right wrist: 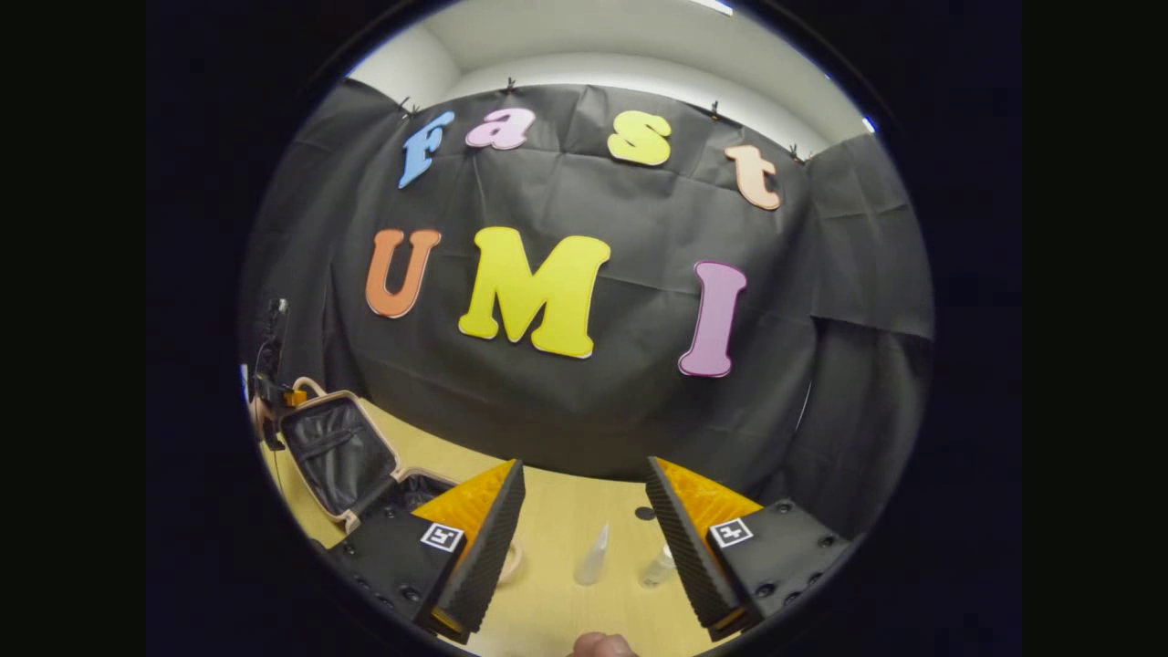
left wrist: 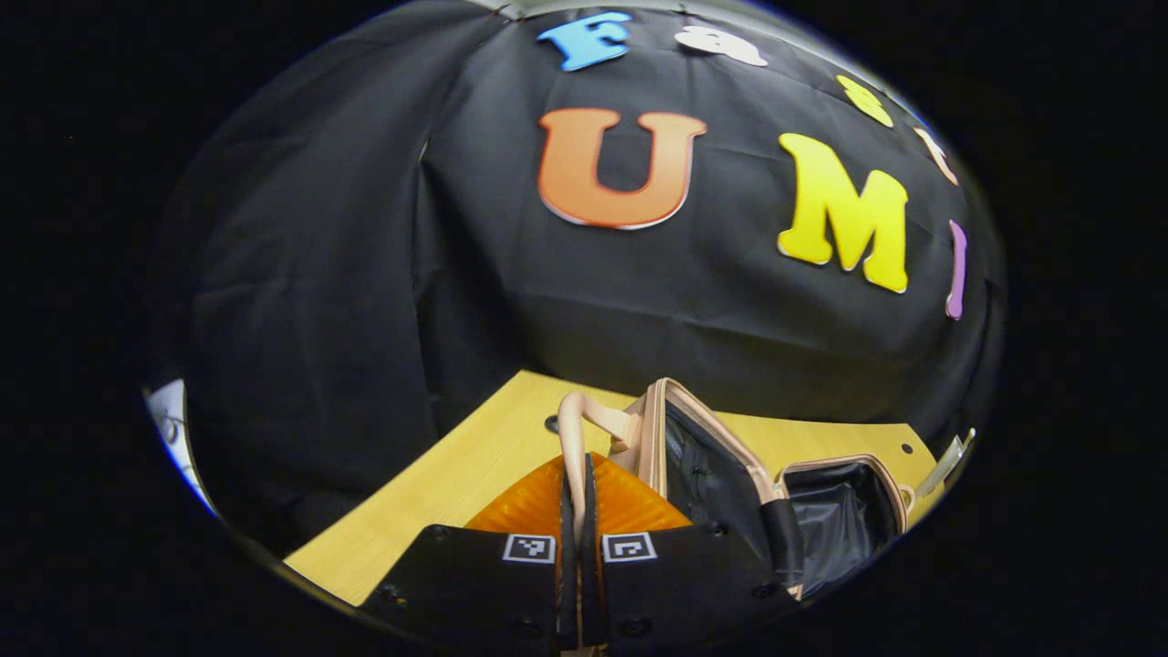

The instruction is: First open the suitcase, pack the skin care products into it, and then close the suitcase.

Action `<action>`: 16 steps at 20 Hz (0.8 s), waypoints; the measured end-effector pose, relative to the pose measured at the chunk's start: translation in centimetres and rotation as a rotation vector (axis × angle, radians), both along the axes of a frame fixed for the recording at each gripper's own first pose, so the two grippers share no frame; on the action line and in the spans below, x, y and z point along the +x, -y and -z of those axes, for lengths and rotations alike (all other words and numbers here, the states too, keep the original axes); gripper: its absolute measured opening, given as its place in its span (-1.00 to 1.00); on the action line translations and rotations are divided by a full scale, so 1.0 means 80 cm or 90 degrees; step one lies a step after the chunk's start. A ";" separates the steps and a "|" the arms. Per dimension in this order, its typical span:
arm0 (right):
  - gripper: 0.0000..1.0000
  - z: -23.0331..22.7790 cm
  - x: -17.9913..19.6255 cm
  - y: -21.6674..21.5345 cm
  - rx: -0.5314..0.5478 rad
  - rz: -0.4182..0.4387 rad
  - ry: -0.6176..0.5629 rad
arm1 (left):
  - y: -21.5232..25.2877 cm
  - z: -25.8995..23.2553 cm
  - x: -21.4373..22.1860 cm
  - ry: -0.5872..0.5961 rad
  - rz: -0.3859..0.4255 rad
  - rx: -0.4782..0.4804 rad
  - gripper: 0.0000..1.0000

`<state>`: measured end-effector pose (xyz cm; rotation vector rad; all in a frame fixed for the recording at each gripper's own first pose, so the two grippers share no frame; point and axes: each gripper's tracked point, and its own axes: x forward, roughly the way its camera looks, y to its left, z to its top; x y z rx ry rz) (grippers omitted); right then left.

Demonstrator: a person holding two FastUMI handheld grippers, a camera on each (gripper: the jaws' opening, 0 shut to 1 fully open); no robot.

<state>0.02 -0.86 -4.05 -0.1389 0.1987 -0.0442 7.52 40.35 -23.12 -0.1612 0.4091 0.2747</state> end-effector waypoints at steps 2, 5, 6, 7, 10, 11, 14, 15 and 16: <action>0.58 0.005 0.001 -0.002 -0.007 0.009 -0.012 | -0.014 0.050 -0.006 -0.045 -0.008 -0.045 -0.90; 0.58 0.009 0.006 -0.010 -0.016 0.011 -0.021 | -0.024 0.099 -0.016 -0.084 -0.013 -0.090 -0.90; 0.58 0.010 0.009 -0.013 -0.015 0.010 -0.023 | -0.025 0.109 -0.014 -0.087 -0.016 -0.109 -0.90; 0.58 0.010 0.012 -0.017 -0.015 0.009 -0.023 | -0.027 0.119 -0.015 -0.096 -0.024 -0.115 -0.90; 0.58 0.013 0.016 -0.027 -0.009 -0.001 -0.025 | -0.037 0.134 -0.032 -0.140 -0.033 -0.074 -0.78; 0.58 0.014 0.018 -0.028 -0.006 -0.004 -0.026 | -0.041 0.130 -0.031 -0.141 -0.034 -0.054 -0.44; 0.58 0.018 0.023 -0.023 0.008 -0.008 -0.026 | -0.036 0.084 -0.032 -0.110 -0.033 -0.016 0.33; 0.58 0.018 0.024 -0.019 0.014 -0.007 -0.024 | -0.027 0.063 -0.031 -0.087 -0.033 -0.007 0.66; 0.58 0.019 0.026 -0.014 0.022 -0.007 -0.021 | -0.009 0.034 -0.032 -0.064 -0.028 -0.005 0.99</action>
